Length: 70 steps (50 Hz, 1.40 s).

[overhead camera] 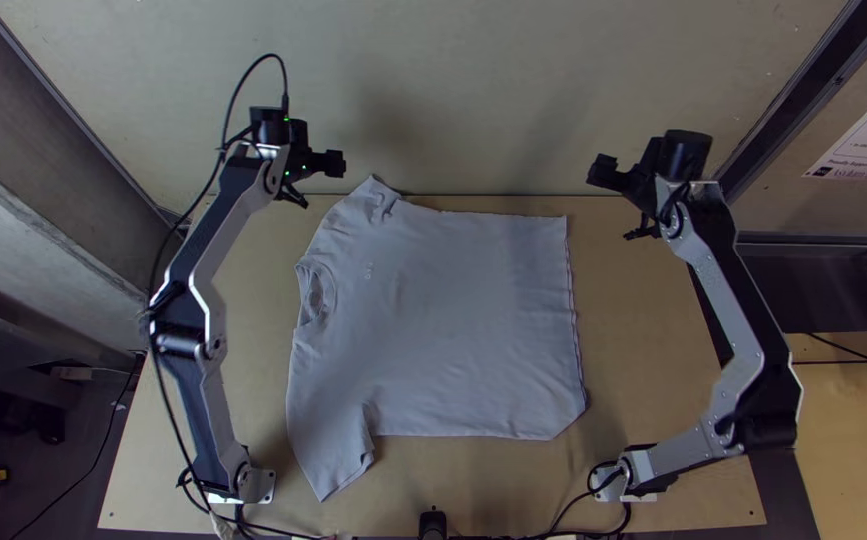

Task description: Fold the t-shirt

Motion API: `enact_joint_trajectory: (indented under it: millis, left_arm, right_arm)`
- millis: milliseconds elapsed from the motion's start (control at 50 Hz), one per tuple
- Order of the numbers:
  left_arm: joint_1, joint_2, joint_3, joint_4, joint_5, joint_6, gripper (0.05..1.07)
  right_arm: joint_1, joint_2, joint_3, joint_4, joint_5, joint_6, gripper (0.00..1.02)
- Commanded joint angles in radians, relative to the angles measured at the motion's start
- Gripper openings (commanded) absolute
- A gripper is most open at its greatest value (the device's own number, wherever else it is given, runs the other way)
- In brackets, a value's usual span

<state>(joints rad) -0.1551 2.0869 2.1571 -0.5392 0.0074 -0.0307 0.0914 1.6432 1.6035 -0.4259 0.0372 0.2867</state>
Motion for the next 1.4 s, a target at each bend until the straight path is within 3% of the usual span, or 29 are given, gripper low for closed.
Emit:
enact_joint_trajectory:
  millis: [0,560,660,960,1000,1060,1220,1380]
  left_arm:
    - [0.011,0.079,0.086,-0.027,0.009,-0.018,1.01]
    - [0.012,0.326,0.126,0.054,-0.001,-0.026,1.01]
    - [0.012,0.363,0.132,0.085,-0.001,-0.023,0.91]
    - [0.002,0.427,0.138,0.102,-0.024,0.018,0.91]
    - [0.0,0.432,0.138,0.1,-0.026,0.023,0.86]
    - [-0.003,0.438,0.138,0.094,-0.024,0.032,0.7]
    - [-0.009,0.44,0.136,0.081,-0.024,0.035,0.07]
    - [-0.006,0.427,0.136,0.047,-0.026,0.029,0.08]
  right_arm:
    - [0.005,0.053,0.032,-0.016,0.004,0.051,0.98]
    - [0.014,0.119,-0.045,-0.034,-0.008,0.092,0.98]
    - [0.005,0.119,-0.036,-0.033,-0.01,0.097,0.98]
    - [-0.016,0.142,-0.025,-0.014,-0.011,0.1,0.98]
    - [-0.016,0.147,-0.025,-0.011,-0.011,0.1,0.98]
    - [-0.021,0.159,-0.02,-0.007,-0.011,0.1,0.98]
    - [-0.027,0.23,0.015,-0.017,-0.011,0.109,0.98]
    - [-0.027,0.3,0.061,-0.031,-0.011,0.127,0.98]
